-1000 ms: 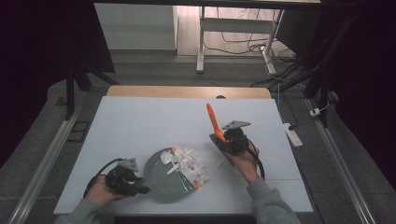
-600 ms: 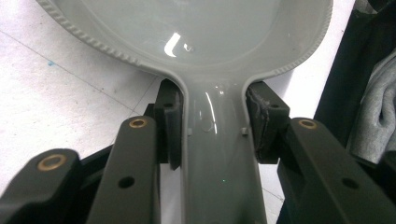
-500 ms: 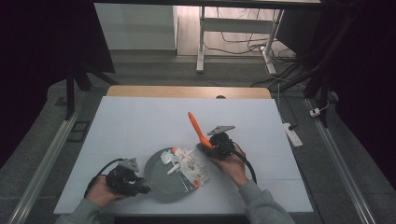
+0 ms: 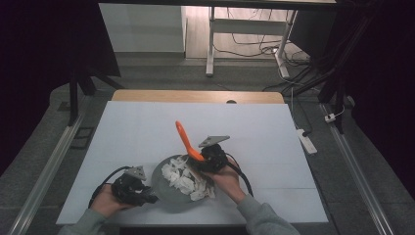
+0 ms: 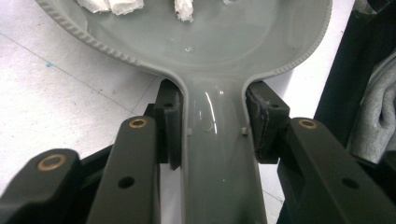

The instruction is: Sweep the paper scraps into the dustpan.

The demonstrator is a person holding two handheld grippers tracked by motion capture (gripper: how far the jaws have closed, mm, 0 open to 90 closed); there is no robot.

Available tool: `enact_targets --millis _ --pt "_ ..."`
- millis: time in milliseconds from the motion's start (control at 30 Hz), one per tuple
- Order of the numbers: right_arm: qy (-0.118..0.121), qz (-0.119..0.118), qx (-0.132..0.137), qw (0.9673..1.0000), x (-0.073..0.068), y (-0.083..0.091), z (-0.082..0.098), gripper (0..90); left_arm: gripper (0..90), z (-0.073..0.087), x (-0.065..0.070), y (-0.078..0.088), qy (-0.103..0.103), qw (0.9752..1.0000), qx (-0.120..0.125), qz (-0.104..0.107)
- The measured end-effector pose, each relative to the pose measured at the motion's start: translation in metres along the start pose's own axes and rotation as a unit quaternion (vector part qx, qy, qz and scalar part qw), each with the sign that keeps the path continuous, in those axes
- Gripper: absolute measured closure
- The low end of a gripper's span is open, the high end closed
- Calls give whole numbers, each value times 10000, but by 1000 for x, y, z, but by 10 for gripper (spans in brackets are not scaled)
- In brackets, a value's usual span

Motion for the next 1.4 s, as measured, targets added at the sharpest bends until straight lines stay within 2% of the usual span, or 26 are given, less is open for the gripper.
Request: enact_targets --millis 100,200,333,500,633,800,967,1067,1100,1167,1200,1267,1300,1400 --pt "-108 302 241 9992 14 12 -5 707 609 0 0 0 10 10000 11 9" --pt "-222 621 273 9975 30 22 -4 707 608 0 0 0 -1 10000 1 1" --pt "-205 979 103 9949 44 27 2 707 609 0 0 0 -3 10000 2 -1" --pt "-254 1092 -169 9936 50 24 13 707 609 0 0 0 -9 10000 3 3" --pt "-300 976 -283 9944 47 19 16 707 609 0 0 0 0 10000 9 -3" --pt "-288 730 -504 9956 33 9 19 707 609 0 1 0 -2 10000 5 -9" --pt "-202 381 -594 9973 9 -4 16 708 608 -1 1 -1 8 10000 -1 -16" --pt "62 317 -638 9974 -9 -10 12 708 608 -1 1 -1 14 10000 8 -17" --pt "149 246 -616 9977 -13 -10 10 708 609 -1 2 -1 11 10000 13 -19" --pt "-71 -171 -518 9985 -20 -9 6 707 608 -1 2 -2 15 10000 11 -18" --pt "-33 -214 -479 9986 -23 -7 4 708 608 -1 2 -2 12 10000 18 -14" --pt "226 -81 -456 9987 -26 -4 0 707 608 -1 2 -2 12 10000 19 -9" --pt "270 -61 -421 9987 -25 -2 -2 707 608 -1 2 -1 17 10000 20 0" --pt "161 -12 -261 9995 -17 8 -8 707 608 -1 1 -1 8 10000 14 3"
Point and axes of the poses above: each handheld gripper's, and its own axes: y roughly backward along the jaws, z roughly out of its underside, x roughly to its right, the point moved 3 cm from there along -y, roughly forward along the jaws, and after that the axes turned 9 degrees about x, right-handed, at the moved point
